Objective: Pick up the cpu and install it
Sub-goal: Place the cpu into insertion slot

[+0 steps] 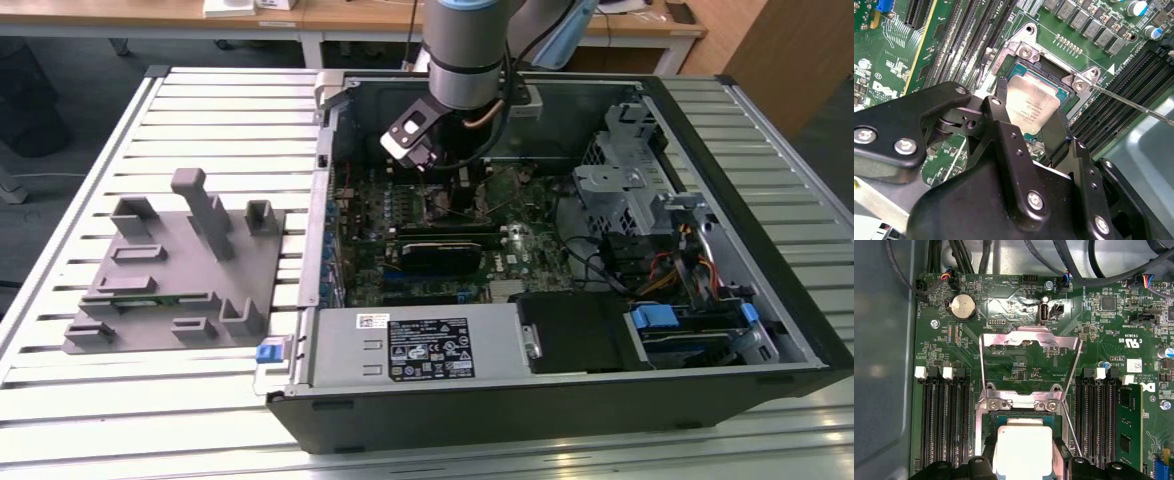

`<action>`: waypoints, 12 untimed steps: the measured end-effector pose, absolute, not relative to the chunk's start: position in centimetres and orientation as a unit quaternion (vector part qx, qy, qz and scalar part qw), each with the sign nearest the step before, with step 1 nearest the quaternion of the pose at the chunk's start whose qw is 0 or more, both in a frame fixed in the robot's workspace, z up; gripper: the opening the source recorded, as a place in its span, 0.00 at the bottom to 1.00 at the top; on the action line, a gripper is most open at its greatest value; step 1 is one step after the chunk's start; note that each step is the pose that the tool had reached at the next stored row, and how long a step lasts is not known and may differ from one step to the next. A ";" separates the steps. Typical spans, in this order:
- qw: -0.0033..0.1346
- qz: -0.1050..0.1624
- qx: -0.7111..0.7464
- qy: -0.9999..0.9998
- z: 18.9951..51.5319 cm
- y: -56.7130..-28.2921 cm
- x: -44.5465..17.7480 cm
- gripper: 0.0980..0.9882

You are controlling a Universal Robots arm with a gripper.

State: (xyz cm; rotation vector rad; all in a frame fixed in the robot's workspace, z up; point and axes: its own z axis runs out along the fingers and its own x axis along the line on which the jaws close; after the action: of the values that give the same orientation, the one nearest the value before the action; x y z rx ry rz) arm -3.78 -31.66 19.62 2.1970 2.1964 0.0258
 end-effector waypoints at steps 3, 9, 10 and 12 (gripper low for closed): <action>0.017 0.009 0.707 0.707 19.6 -31.7 -3.8 0.48; 0.017 0.009 0.707 0.707 19.6 -31.7 -3.8 0.48; 0.017 0.009 0.707 0.707 19.6 -31.7 -3.8 0.48; 0.017 0.009 0.707 0.707 19.6 -31.6 -3.8 0.49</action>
State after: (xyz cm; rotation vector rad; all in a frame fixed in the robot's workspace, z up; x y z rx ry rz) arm -3.77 -31.64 19.57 2.1971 2.1965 0.0274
